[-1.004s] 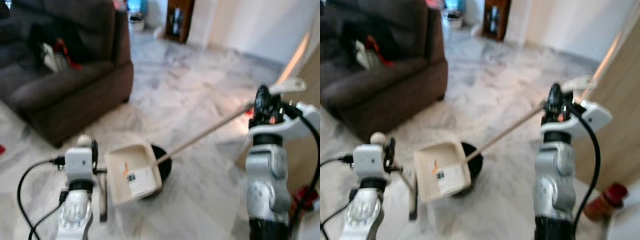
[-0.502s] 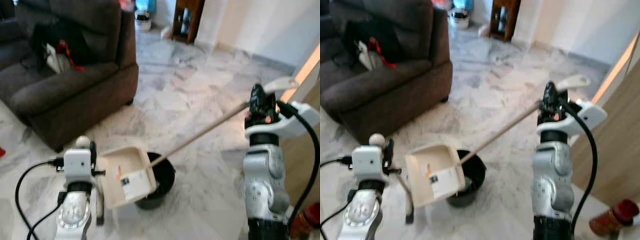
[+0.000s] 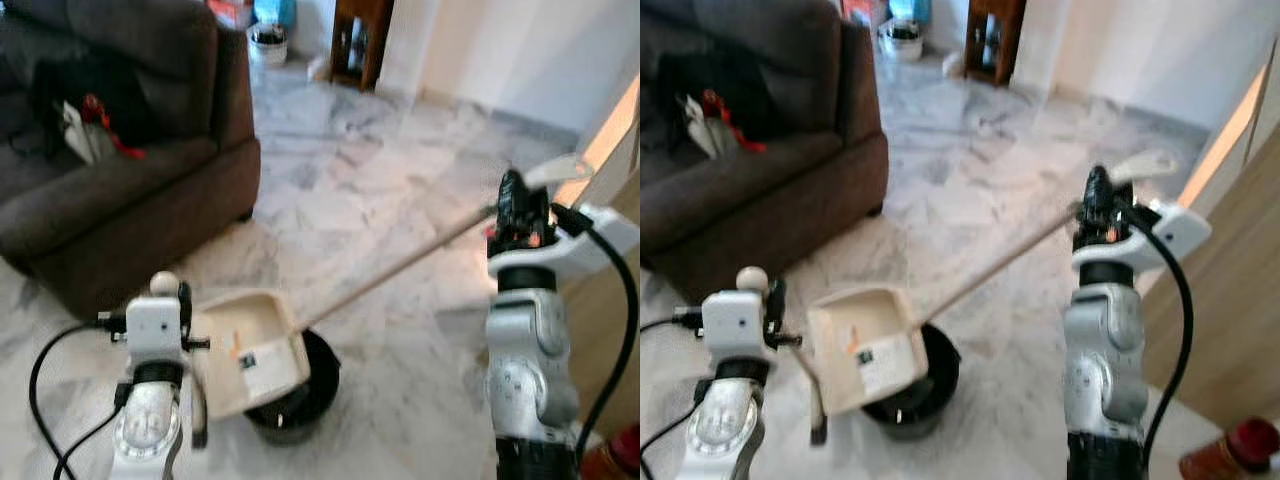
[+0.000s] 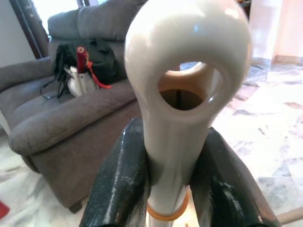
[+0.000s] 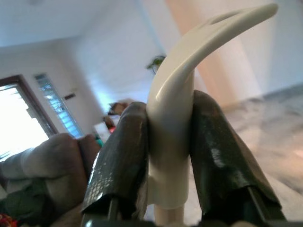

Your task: Sweep floor

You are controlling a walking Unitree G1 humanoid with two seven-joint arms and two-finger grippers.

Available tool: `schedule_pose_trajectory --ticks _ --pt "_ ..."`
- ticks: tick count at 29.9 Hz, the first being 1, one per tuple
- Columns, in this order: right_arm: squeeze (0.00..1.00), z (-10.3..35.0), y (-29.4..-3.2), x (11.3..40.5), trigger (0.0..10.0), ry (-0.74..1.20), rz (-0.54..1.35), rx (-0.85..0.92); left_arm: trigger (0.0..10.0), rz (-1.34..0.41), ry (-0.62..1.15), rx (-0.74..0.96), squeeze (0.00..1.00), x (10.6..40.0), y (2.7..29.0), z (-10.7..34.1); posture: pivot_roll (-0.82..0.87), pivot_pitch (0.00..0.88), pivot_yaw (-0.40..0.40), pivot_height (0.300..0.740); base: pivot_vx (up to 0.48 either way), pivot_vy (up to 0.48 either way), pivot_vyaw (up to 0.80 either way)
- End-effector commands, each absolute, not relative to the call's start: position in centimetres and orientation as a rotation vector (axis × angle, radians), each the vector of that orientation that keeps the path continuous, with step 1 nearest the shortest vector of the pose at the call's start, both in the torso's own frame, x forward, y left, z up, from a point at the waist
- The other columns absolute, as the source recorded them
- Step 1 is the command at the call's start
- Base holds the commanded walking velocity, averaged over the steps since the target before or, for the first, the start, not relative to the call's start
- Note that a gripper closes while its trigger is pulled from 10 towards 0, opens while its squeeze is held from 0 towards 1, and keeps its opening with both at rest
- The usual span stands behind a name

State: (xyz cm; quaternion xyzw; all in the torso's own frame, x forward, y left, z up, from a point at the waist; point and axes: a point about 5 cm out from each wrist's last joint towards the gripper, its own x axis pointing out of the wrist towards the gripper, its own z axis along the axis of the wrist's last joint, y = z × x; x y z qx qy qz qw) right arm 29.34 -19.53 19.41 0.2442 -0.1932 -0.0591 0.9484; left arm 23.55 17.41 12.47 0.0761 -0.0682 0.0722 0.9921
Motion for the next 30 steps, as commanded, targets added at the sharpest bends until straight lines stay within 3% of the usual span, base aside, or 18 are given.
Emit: schedule_pose_trajectory --ticks 1,11,20,30 --pt "0.0 21.2 -18.8 29.4 10.0 -0.46 -0.08 0.503 10.0 0.148 -0.202 0.159 0.0 23.7 17.6 13.7 0.14 0.0 -0.033 0.74 0.315 0.0 0.58" --pt "0.0 21.1 -18.5 29.5 10.0 -0.446 -0.057 0.523 10.0 0.147 -0.209 0.153 0.0 23.7 17.6 13.6 0.14 0.0 -0.033 0.74 0.299 0.0 0.05" --pt "0.0 21.2 -18.2 29.5 10.0 -0.446 -0.037 0.528 10.0 0.148 -0.218 0.147 0.0 23.6 17.6 13.7 0.14 0.0 -0.035 0.74 0.0 0.0 0.0" --pt "0.0 22.0 -15.7 29.4 10.0 -0.463 0.171 0.585 10.0 0.143 -0.225 0.144 0.0 23.6 17.5 13.9 0.14 0.0 -0.035 0.74 0.0 0.0 0.0"
